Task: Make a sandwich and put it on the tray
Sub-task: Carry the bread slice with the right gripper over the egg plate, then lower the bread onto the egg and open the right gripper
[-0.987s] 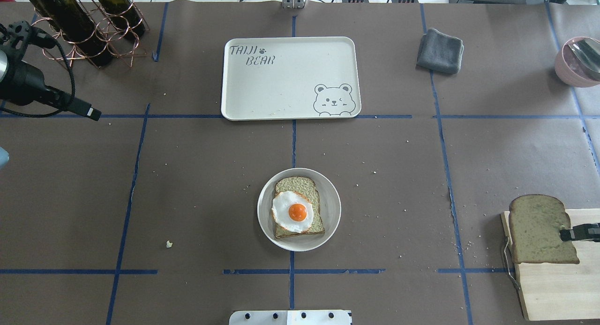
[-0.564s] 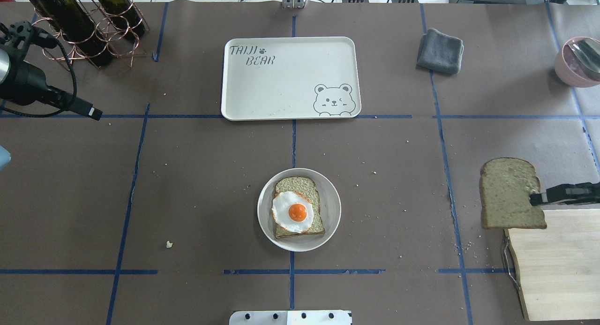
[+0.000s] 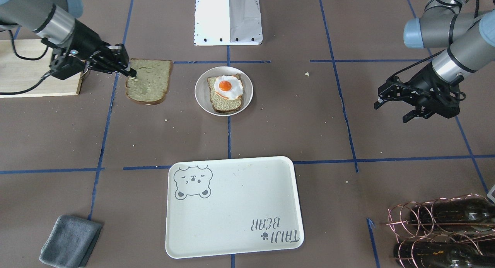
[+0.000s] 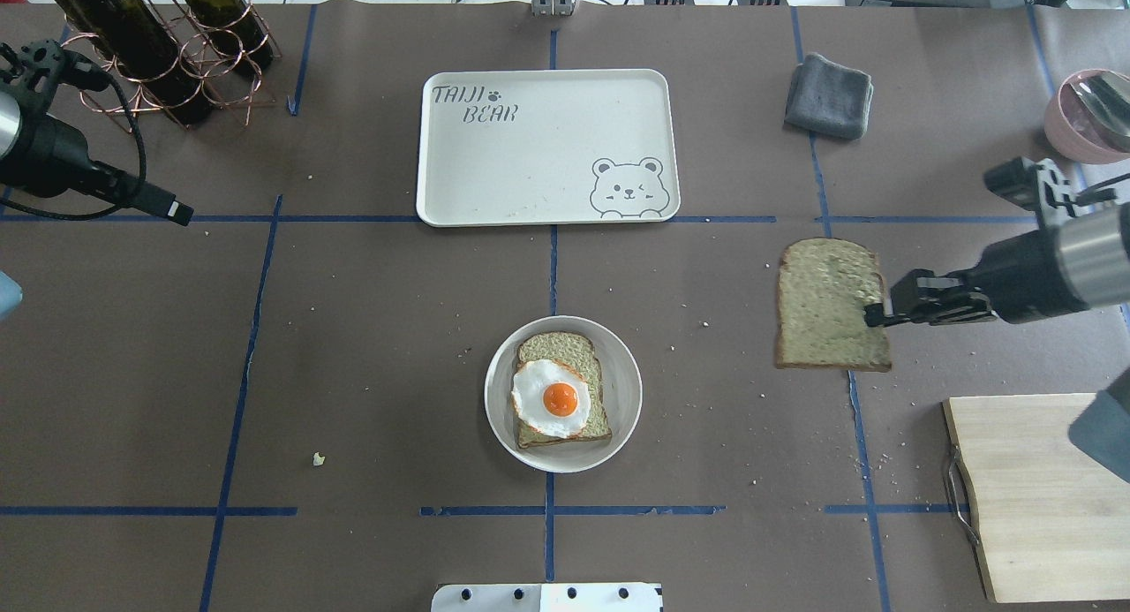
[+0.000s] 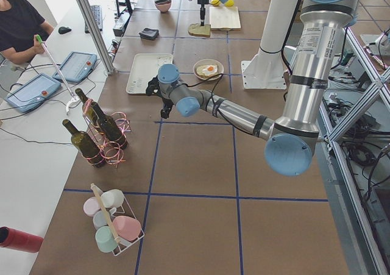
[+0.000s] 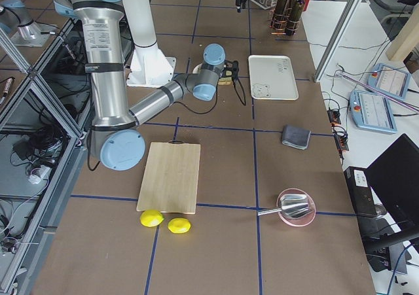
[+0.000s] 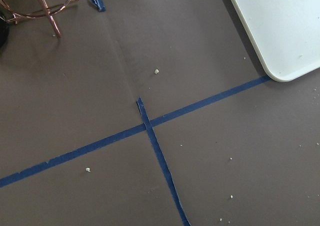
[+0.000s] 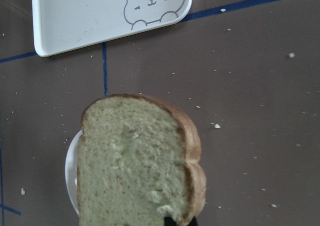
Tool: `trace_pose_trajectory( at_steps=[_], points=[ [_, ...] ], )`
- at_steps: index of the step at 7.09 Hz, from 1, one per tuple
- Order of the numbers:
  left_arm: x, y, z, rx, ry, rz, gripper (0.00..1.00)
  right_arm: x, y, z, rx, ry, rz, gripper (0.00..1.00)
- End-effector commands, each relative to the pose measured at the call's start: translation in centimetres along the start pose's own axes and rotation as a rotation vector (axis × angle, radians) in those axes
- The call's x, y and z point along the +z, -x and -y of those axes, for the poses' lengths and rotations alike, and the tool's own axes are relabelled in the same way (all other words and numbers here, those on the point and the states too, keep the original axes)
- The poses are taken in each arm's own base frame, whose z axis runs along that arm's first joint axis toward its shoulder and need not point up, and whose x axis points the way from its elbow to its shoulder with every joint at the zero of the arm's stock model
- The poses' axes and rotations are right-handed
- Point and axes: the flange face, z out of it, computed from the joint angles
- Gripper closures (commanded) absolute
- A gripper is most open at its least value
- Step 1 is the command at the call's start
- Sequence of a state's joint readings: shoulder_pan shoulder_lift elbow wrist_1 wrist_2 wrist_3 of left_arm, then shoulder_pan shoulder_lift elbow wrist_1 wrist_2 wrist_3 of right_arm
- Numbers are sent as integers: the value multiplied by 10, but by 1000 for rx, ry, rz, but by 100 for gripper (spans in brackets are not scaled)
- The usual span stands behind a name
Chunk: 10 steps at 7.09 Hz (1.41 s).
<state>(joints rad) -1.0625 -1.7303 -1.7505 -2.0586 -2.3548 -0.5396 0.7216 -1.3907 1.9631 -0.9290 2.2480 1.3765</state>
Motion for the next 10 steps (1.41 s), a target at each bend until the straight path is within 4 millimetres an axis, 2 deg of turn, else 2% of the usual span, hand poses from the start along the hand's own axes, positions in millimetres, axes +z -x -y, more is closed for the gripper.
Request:
trace_pose_trajectory(
  at_steps=[1, 2, 3, 4, 6, 7, 8, 9, 10],
  points=[
    [1, 1, 0, 1, 2, 2, 0, 99, 100, -28, -16, 8, -26, 100],
    [2, 2, 0, 0, 3, 3, 0, 133, 102, -42, -12, 9, -55, 100],
    [2, 2, 0, 0, 3, 3, 0, 153, 99, -53, -17, 3, -79, 100],
    [4, 2, -1, 0, 6, 3, 0, 162, 99, -59, -21, 1, -87, 100],
    [3, 2, 0, 0, 5, 3, 0, 173, 89, -56, -12, 4, -114, 100],
    [7, 1, -1, 0, 12, 2, 0, 177, 87, -55, -7, 5, -123, 91],
    [10, -5, 2, 8, 13, -3, 0, 183, 81, -52, -3, 1, -136, 1],
    [17, -19, 6, -26, 18, -16, 0, 181, 84, -51, -3, -4, -131, 0],
    [28, -45, 17, -52, 2, -7, 0, 165, 90, -36, 5, -24, -113, 0]
  ],
)
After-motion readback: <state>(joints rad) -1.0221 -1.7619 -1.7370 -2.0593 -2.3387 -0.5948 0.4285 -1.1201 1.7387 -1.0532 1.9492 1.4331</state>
